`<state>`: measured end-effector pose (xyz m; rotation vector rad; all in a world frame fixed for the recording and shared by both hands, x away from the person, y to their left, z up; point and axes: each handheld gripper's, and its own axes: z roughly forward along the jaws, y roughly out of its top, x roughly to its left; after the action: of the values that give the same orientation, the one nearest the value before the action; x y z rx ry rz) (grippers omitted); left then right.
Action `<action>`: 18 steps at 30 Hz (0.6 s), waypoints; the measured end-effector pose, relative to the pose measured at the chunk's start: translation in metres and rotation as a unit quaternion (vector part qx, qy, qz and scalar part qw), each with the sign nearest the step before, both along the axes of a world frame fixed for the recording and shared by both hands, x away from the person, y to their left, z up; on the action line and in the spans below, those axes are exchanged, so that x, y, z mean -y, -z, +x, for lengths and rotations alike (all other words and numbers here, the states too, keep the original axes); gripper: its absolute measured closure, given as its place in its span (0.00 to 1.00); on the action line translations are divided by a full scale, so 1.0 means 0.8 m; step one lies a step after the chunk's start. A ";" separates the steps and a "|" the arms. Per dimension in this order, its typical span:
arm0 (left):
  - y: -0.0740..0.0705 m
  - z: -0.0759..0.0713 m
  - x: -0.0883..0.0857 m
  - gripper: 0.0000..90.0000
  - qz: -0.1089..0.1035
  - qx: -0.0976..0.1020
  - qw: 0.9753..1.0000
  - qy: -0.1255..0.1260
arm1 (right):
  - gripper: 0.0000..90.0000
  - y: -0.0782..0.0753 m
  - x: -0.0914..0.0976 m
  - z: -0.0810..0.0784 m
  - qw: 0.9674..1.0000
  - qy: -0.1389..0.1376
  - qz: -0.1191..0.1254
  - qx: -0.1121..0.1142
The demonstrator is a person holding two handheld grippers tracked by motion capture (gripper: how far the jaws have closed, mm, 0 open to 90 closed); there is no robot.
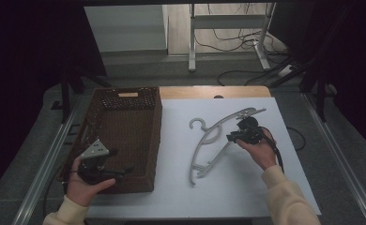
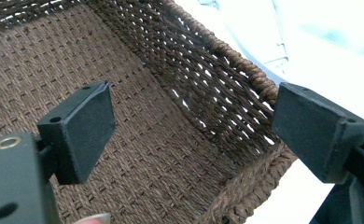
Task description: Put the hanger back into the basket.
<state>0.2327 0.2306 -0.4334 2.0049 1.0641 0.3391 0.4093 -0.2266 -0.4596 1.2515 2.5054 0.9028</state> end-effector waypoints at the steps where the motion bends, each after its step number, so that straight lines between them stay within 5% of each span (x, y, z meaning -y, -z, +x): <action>1: 0.000 0.000 0.000 0.15 0.000 0.000 1.000 0.000 | 0.89 0.003 -0.005 0.007 1.000 0.004 -0.005 -0.012; 10: 0.001 0.000 0.000 0.15 0.001 -0.002 1.000 0.000 | 1.00 0.015 -0.029 0.028 0.999 -0.008 -0.039 -0.023; 18: 0.002 0.000 0.000 0.15 0.003 -0.003 1.000 0.002 | 1.00 0.022 -0.027 0.039 0.997 0.020 -0.076 -0.020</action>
<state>0.2329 0.2303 -0.4347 2.0137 1.0637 0.3348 0.4408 -0.2051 -0.4776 1.2761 2.5163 0.6698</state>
